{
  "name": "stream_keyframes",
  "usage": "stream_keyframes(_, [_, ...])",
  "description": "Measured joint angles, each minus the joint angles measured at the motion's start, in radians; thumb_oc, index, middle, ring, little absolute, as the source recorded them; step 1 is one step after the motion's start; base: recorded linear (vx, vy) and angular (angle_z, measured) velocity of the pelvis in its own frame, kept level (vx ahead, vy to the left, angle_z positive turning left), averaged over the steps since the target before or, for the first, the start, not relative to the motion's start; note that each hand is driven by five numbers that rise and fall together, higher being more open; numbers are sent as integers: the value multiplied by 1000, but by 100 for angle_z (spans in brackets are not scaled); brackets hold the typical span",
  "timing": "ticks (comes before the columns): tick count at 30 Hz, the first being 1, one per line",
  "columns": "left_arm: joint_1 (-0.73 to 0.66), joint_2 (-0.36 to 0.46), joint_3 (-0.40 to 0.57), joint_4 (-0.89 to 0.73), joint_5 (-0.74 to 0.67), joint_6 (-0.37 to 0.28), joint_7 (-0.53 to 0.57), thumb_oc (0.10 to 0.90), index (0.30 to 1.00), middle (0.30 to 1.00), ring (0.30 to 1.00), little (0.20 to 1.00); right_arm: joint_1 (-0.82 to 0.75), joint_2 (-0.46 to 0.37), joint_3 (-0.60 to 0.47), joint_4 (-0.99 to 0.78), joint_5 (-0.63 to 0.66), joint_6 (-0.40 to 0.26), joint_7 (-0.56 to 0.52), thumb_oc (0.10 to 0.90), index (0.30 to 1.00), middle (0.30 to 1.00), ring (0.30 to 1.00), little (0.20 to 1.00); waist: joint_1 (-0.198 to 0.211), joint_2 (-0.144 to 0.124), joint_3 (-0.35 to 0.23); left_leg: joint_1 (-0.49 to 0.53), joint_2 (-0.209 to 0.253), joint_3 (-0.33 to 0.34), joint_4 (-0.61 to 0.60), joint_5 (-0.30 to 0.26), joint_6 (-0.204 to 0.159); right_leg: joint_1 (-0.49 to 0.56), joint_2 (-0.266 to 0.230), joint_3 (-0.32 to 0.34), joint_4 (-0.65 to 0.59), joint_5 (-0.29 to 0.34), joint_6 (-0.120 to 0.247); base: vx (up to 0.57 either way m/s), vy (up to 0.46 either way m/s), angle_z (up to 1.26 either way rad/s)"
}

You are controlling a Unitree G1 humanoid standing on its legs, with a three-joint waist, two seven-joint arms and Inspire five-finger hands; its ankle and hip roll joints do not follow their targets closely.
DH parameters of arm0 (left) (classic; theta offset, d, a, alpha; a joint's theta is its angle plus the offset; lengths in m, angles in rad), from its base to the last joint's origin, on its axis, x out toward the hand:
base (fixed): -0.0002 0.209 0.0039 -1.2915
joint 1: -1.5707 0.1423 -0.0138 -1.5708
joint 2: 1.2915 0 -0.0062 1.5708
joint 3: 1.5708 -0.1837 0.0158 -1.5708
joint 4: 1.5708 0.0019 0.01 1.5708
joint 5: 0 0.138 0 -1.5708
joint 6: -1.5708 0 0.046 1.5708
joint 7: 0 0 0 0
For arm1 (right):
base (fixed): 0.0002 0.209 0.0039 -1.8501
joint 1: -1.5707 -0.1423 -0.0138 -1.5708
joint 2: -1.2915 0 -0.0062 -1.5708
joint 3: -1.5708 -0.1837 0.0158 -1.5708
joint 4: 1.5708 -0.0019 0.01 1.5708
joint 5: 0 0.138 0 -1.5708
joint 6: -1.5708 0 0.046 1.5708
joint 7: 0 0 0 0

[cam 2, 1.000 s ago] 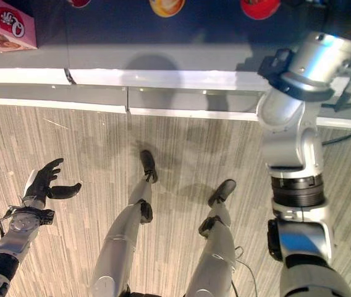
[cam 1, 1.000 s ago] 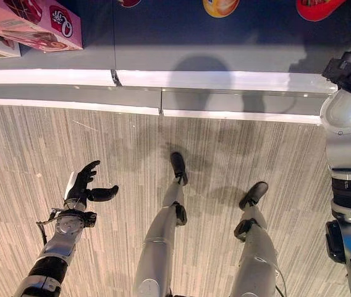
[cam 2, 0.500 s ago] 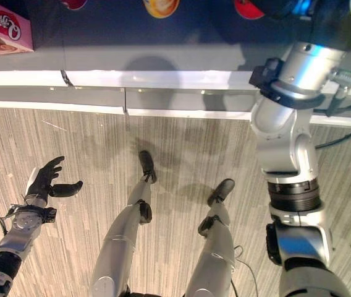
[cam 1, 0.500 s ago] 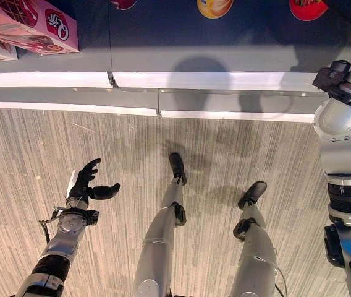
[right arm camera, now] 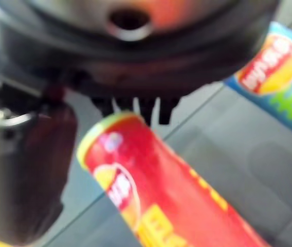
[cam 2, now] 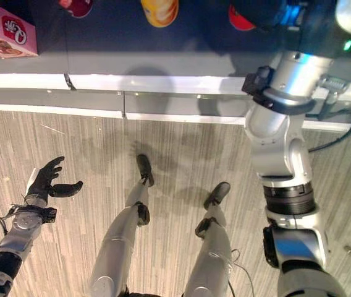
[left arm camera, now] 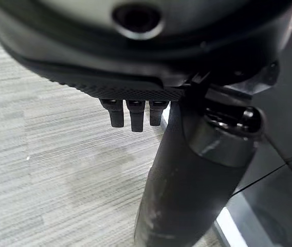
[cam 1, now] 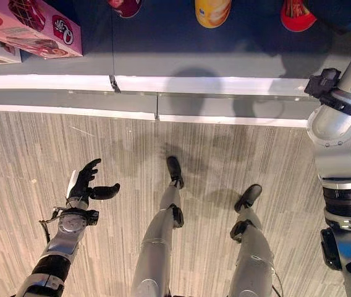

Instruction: Put the goods on the table back onto the shelves and tidy them up.

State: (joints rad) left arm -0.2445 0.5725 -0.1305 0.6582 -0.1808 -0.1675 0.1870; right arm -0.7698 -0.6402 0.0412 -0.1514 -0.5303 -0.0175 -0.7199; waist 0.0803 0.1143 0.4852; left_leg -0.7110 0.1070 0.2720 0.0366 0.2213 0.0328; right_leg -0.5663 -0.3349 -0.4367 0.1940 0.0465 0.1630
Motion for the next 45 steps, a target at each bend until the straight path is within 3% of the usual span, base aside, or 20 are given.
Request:
stream_keyframes(8, [-2,-16,13,15,27,0,0,800,900,900,900,900,84,60,1,-60,1,-60,-2,800,900,900,900,900,-10,-47,-15,71,22,19,-29,12,-16,77,39,4,-84,37,-6,12,-23,-10])
stream_keyframes(10, [4,-27,26,56,28,1,0,800,900,900,900,900,165,105,20,-70,9,-94,4,800,900,900,900,900,-14,-74,-41,101,33,29,-55,18,-29,102,56,6,-117,41,-8,47,0,-19])
stream_keyframes(14, [16,-104,48,147,61,22,0,800,900,900,900,900,331,131,62,-170,45,-120,70,800,900,900,900,900,-24,-89,-50,201,39,54,-105,31,-45,184,78,14,-165,59,-14,73,7,-18])
stream_keyframes(17, [58,-112,57,162,66,22,0,800,900,900,900,900,397,148,114,-180,83,-153,119,800,900,900,900,900,-34,-134,-101,233,49,77,-116,25,-59,203,92,32,-187,60,-14,111,31,-18])
stream_keyframes(19, [59,-137,66,199,77,23,0,800,900,900,900,900,464,173,129,-181,173,-191,191,800,900,900,900,900,-45,-148,-112,282,50,78,-124,23,-64,254,96,31,-195,61,-16,76,34,-3])
stream_keyframes(22, [82,-144,65,233,105,22,-1,800,900,900,900,900,563,183,165,-177,314,-220,298,800,900,900,900,900,-69,-180,-187,302,53,88,-125,10,-79,274,101,36,-218,61,-16,103,46,-8])
stream_keyframes(25, [81,-159,71,294,109,22,-2,800,900,900,900,900,665,171,169,-177,483,-259,433,800,900,900,900,900,-79,-186,-194,370,54,101,-125,-6,-88,332,101,47,-218,61,-16,67,28,-11])
stream_keyframes(27, [129,-159,72,325,129,22,-5,800,900,900,900,900,785,145,179,-175,627,-264,545,800,900,900,900,900,-108,-190,-259,391,57,111,-129,-33,-108,348,101,60,-230,60,-15,97,30,-16])
stream_keyframes(31, [167,-170,75,336,145,21,-27,800,900,900,900,900,912,73,181,-155,812,-264,681,800,900,900,900,900,-135,-194,-296,437,62,124,-131,-42,-106,389,105,60,-234,60,-15,58,8,-7])
stream_keyframes(36, [172,-196,64,436,145,18,-72,800,900,900,900,900,1121,22,177,-61,1121,-245,926,800,900,900,900,900,-190,-204,-410,498,84,131,-132,-71,-112,420,117,67,-196,60,-15,88,-2,-8])
stream_keyframes(38, [181,-199,53,435,146,18,-108,800,900,900,900,900,1152,17,179,66,1181,-204,1008,800,900,900,900,900,-201,-221,-447,525,85,131,-132,-80,-115,449,117,73,-196,60,-15,98,-2,1])
stream_keyframes(41, [206,-207,17,435,146,16,-138,800,900,900,900,900,1174,27,221,351,1174,-146,1045,800,900,900,900,900,-198,-211,-495,561,87,129,-132,-86,-116,471,116,82,-168,59,-14,60,5,2])
stream_keyframes(42, [205,-215,13,434,145,16,-149,800,900,900,900,900,1191,65,233,458,1143,-127,1048,800,900,900,900,900,-201,-202,-497,565,86,131,-132,-95,-107,471,112,83,-162,58,-12,99,11,2])
stream_keyframes(44, [208,-220,13,436,144,20,-156,800,900,900,900,900,1137,226,203,748,1092,-148,1035,800,900,900,900,900,-195,-197,-498,579,85,135,-132,-97,-110,485,114,83,-168,56,-10,75,20,-10])
stream_keyframes(45, [215,-234,4,436,141,20,-156,800,900,900,900,900,1024,353,174,1052,1034,-113,967,800,900,900,900,900,-194,-183,-505,600,84,147,-133,-102,-117,497,113,86,-170,53,-6,51,18,-19])
